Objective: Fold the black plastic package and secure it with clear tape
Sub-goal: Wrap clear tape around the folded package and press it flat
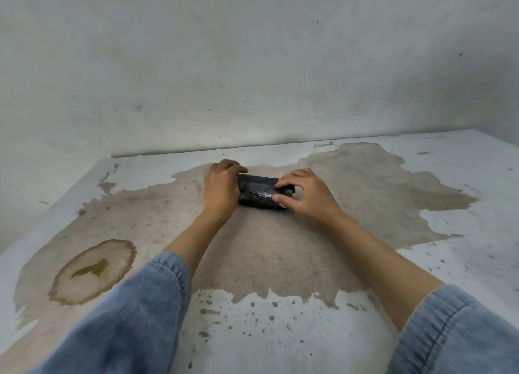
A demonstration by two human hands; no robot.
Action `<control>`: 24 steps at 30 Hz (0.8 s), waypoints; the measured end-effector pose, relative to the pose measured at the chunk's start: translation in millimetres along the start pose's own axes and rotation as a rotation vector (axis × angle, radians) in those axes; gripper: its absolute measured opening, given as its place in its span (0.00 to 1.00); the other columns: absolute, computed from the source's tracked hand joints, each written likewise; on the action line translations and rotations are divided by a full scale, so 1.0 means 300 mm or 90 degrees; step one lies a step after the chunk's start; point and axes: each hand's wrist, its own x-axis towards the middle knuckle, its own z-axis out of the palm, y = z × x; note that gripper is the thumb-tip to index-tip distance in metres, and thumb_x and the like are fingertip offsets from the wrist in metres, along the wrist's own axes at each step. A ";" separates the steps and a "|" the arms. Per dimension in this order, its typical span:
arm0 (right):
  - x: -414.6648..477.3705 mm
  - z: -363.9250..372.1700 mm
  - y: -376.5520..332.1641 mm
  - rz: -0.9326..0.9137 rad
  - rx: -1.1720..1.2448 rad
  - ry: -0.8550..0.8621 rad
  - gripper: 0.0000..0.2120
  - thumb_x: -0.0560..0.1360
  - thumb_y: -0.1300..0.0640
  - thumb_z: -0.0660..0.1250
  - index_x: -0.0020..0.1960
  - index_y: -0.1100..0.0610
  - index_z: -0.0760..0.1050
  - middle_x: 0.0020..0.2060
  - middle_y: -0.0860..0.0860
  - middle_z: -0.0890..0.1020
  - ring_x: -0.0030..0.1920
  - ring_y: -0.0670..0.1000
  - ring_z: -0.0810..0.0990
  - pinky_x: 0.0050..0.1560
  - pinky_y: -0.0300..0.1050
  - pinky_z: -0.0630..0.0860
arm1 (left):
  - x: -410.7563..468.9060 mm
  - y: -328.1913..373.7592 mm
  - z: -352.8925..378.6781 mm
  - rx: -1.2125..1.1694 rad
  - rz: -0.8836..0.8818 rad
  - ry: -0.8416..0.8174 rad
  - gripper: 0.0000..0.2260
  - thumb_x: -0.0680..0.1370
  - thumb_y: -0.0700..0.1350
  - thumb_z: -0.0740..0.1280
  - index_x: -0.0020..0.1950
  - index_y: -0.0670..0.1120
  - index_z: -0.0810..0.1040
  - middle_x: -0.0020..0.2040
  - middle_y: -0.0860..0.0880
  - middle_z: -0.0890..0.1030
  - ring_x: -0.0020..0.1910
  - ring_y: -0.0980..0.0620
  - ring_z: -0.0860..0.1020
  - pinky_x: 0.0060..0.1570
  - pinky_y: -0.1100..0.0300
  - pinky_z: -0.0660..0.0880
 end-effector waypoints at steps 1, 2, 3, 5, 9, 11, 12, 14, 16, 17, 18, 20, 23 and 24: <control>-0.002 -0.001 0.004 -0.001 0.011 -0.006 0.13 0.68 0.50 0.74 0.50 0.54 0.82 0.50 0.48 0.82 0.55 0.48 0.74 0.58 0.44 0.70 | -0.003 0.014 0.007 -0.035 0.048 -0.026 0.16 0.74 0.31 0.60 0.57 0.42 0.81 0.57 0.43 0.79 0.58 0.42 0.73 0.54 0.56 0.68; -0.004 -0.003 0.008 0.001 0.025 -0.007 0.13 0.68 0.52 0.75 0.52 0.54 0.82 0.51 0.48 0.82 0.57 0.48 0.74 0.59 0.43 0.70 | -0.010 0.024 0.017 -0.062 0.086 -0.067 0.15 0.76 0.32 0.60 0.57 0.43 0.80 0.56 0.44 0.80 0.57 0.44 0.75 0.53 0.59 0.68; -0.004 -0.008 0.013 0.008 0.040 -0.004 0.14 0.68 0.53 0.75 0.53 0.54 0.82 0.52 0.48 0.82 0.58 0.48 0.74 0.60 0.41 0.69 | -0.017 0.028 0.024 -0.077 0.115 -0.109 0.13 0.78 0.36 0.61 0.59 0.44 0.80 0.57 0.45 0.80 0.58 0.46 0.75 0.55 0.61 0.67; -0.003 -0.021 0.020 0.030 0.063 0.006 0.14 0.68 0.55 0.75 0.53 0.54 0.80 0.52 0.47 0.82 0.58 0.45 0.73 0.60 0.39 0.68 | -0.029 0.019 0.036 -0.088 0.143 -0.166 0.13 0.81 0.44 0.62 0.64 0.46 0.78 0.63 0.48 0.78 0.63 0.50 0.73 0.60 0.67 0.63; -0.003 -0.023 0.016 0.027 0.031 0.042 0.09 0.68 0.55 0.75 0.46 0.55 0.80 0.51 0.49 0.81 0.56 0.47 0.72 0.56 0.40 0.67 | -0.030 -0.019 0.043 -0.070 0.178 -0.193 0.17 0.80 0.49 0.62 0.70 0.50 0.73 0.70 0.48 0.72 0.70 0.51 0.67 0.68 0.65 0.59; -0.010 -0.012 0.015 0.034 0.013 0.075 0.07 0.68 0.55 0.75 0.44 0.56 0.80 0.51 0.49 0.81 0.56 0.48 0.73 0.55 0.40 0.67 | -0.026 -0.032 0.049 -0.041 0.213 -0.194 0.18 0.81 0.47 0.62 0.70 0.53 0.71 0.70 0.45 0.71 0.70 0.48 0.68 0.70 0.57 0.62; -0.013 -0.006 0.016 0.037 0.004 0.092 0.08 0.67 0.55 0.75 0.43 0.56 0.81 0.51 0.50 0.81 0.56 0.49 0.73 0.55 0.40 0.67 | -0.023 -0.037 0.052 -0.031 0.223 -0.193 0.17 0.81 0.47 0.62 0.70 0.54 0.71 0.70 0.45 0.72 0.69 0.48 0.69 0.69 0.55 0.63; -0.016 0.004 0.015 0.043 -0.015 0.117 0.08 0.67 0.56 0.76 0.42 0.58 0.81 0.51 0.51 0.81 0.56 0.50 0.73 0.55 0.39 0.67 | -0.020 -0.041 0.058 -0.019 0.226 -0.193 0.17 0.81 0.46 0.62 0.70 0.56 0.71 0.70 0.44 0.72 0.68 0.47 0.69 0.69 0.53 0.64; -0.020 0.011 0.010 0.052 -0.026 0.134 0.08 0.67 0.57 0.76 0.42 0.59 0.80 0.52 0.51 0.81 0.57 0.51 0.72 0.55 0.36 0.65 | -0.017 -0.043 0.062 -0.011 0.224 -0.194 0.17 0.81 0.47 0.62 0.69 0.57 0.71 0.69 0.45 0.71 0.68 0.47 0.69 0.68 0.50 0.65; -0.022 0.015 0.008 0.058 -0.029 0.137 0.07 0.67 0.57 0.75 0.41 0.59 0.81 0.52 0.52 0.80 0.57 0.51 0.72 0.54 0.35 0.64 | -0.017 -0.044 0.064 -0.008 0.223 -0.194 0.17 0.81 0.47 0.61 0.69 0.58 0.71 0.69 0.45 0.71 0.68 0.46 0.69 0.68 0.49 0.66; -0.023 0.019 0.007 0.064 -0.032 0.136 0.07 0.67 0.57 0.75 0.41 0.59 0.81 0.53 0.52 0.80 0.58 0.51 0.72 0.54 0.33 0.62 | -0.016 -0.045 0.065 -0.006 0.222 -0.194 0.17 0.81 0.48 0.61 0.69 0.58 0.71 0.69 0.45 0.72 0.68 0.46 0.69 0.67 0.47 0.66; -0.023 0.023 0.004 0.074 -0.038 0.133 0.07 0.68 0.57 0.75 0.41 0.60 0.81 0.53 0.51 0.81 0.59 0.51 0.71 0.54 0.30 0.61 | -0.016 -0.046 0.067 -0.005 0.218 -0.194 0.17 0.80 0.50 0.60 0.69 0.59 0.71 0.68 0.45 0.72 0.68 0.46 0.69 0.66 0.45 0.67; -0.017 0.030 -0.007 0.108 -0.031 0.133 0.07 0.69 0.57 0.74 0.42 0.61 0.82 0.55 0.51 0.81 0.60 0.50 0.68 0.53 0.25 0.57 | -0.018 -0.044 0.070 0.001 0.217 -0.192 0.18 0.79 0.51 0.58 0.69 0.59 0.72 0.68 0.44 0.72 0.67 0.45 0.70 0.64 0.43 0.67; -0.017 0.034 -0.011 0.123 -0.031 0.131 0.07 0.70 0.57 0.73 0.43 0.61 0.82 0.55 0.51 0.81 0.61 0.50 0.67 0.53 0.26 0.57 | -0.019 -0.041 0.072 0.003 0.215 -0.187 0.18 0.79 0.51 0.58 0.68 0.58 0.72 0.68 0.44 0.73 0.67 0.45 0.70 0.64 0.43 0.68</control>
